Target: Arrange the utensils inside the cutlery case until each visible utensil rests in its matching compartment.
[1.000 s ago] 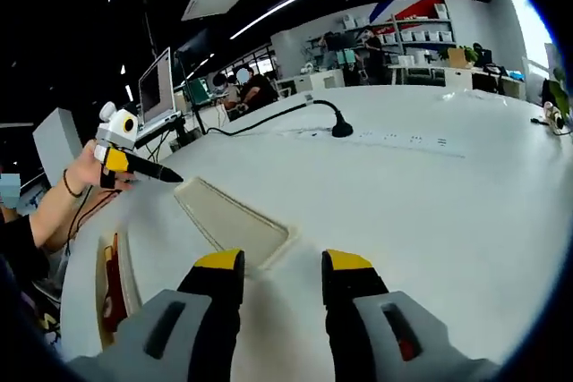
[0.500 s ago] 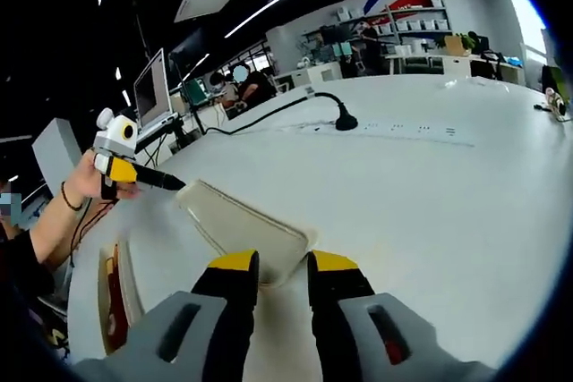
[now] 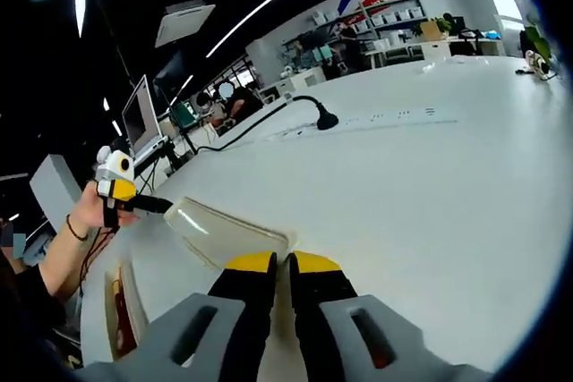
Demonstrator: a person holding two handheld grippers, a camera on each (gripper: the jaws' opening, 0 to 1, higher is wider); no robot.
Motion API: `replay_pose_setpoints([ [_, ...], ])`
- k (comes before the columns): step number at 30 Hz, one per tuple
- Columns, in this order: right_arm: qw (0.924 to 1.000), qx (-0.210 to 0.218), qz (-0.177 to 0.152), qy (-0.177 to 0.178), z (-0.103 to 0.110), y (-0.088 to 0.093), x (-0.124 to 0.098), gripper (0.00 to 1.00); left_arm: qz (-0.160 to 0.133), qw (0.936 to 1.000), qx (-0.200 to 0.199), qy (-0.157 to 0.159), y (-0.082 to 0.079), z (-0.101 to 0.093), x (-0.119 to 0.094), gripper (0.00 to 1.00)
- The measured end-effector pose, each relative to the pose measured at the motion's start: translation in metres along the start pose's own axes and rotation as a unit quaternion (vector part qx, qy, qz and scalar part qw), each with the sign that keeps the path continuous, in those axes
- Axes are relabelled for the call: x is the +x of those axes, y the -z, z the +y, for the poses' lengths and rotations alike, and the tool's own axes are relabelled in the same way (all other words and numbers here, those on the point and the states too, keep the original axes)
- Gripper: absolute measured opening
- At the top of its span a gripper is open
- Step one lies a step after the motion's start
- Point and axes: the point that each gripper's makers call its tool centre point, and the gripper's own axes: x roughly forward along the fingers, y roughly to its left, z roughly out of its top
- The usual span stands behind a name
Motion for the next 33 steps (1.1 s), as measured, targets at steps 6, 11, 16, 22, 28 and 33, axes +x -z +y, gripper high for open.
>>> replay_pose_setpoints([
  [6,0.9999,0.009,-0.011,-0.008,-0.005,-0.001,-0.002,0.05,-0.017,0.9998,0.002,0.007,-0.013,0.009,-0.004,0.37],
  [11,0.9997,0.018,-0.011,-0.015,-0.004,-0.001,-0.002,0.04,-0.020,0.9994,-0.012,0.025,-0.018,0.007,-0.003,0.30],
  [16,0.9995,0.020,-0.013,-0.022,-0.003,-0.001,-0.001,0.03,-0.013,0.9982,-0.012,0.057,-0.015,-0.013,0.005,0.23],
  [22,0.9992,0.025,-0.018,-0.027,0.001,0.003,-0.004,0.03,-0.006,0.9971,0.003,0.076,-0.007,-0.026,0.009,0.12],
  [28,0.9986,0.026,-0.025,-0.037,0.004,0.002,-0.003,0.03,0.000,0.9976,0.012,0.068,0.016,-0.032,0.013,0.10],
  [33,0.9983,0.022,-0.033,-0.043,0.002,-0.001,-0.004,0.05,0.001,0.9968,0.009,0.079,0.024,-0.036,0.013,0.06],
])
